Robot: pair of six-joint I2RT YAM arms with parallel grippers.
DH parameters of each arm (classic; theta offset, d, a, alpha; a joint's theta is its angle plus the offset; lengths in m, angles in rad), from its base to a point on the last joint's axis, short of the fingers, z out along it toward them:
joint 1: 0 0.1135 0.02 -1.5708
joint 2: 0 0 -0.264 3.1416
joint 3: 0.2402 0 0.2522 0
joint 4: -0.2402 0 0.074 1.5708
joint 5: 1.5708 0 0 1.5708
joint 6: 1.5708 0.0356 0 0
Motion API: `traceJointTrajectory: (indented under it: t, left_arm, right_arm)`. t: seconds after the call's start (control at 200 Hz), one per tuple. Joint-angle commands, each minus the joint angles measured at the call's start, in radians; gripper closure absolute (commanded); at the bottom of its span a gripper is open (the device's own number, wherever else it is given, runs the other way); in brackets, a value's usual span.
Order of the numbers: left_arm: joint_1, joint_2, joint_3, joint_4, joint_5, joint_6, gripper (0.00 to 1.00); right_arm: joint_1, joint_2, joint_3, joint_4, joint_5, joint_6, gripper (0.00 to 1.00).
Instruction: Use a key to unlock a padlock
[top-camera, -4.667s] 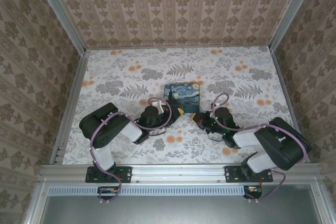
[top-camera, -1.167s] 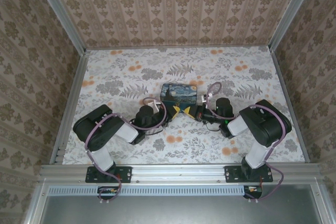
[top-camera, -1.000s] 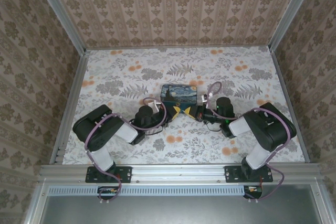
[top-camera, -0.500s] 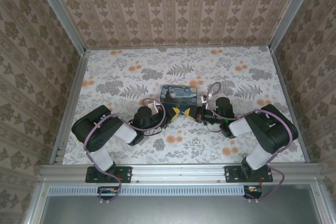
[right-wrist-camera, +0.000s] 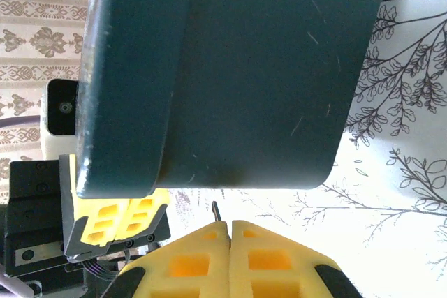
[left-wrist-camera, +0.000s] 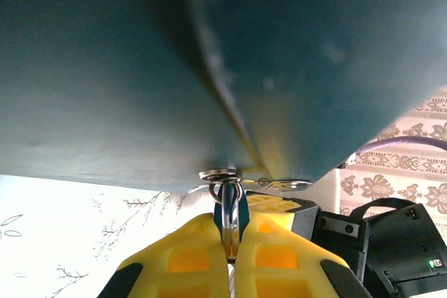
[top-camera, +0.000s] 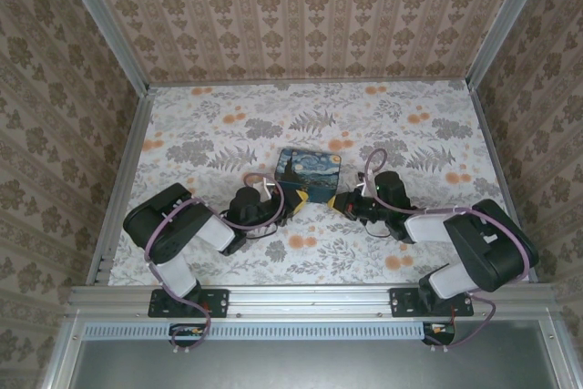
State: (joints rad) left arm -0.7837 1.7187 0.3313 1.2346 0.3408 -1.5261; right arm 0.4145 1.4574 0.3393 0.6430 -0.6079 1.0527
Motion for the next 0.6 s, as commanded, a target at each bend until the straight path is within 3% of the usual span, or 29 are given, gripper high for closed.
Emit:
traceJointTrajectory:
  t: [0.0,0.595]
  left_arm:
    - [0.008,-0.021,0.006,0.048,0.011,0.002,1.00]
    - [0.006,-0.010,0.013,0.049,0.013,0.004,1.00]
  right_arm:
    - [0.016,-0.012,0.000,-0.013,0.021,0.004,1.00]
    - [0.068,0.037,0.093,0.021,0.044,0.049,1.00]
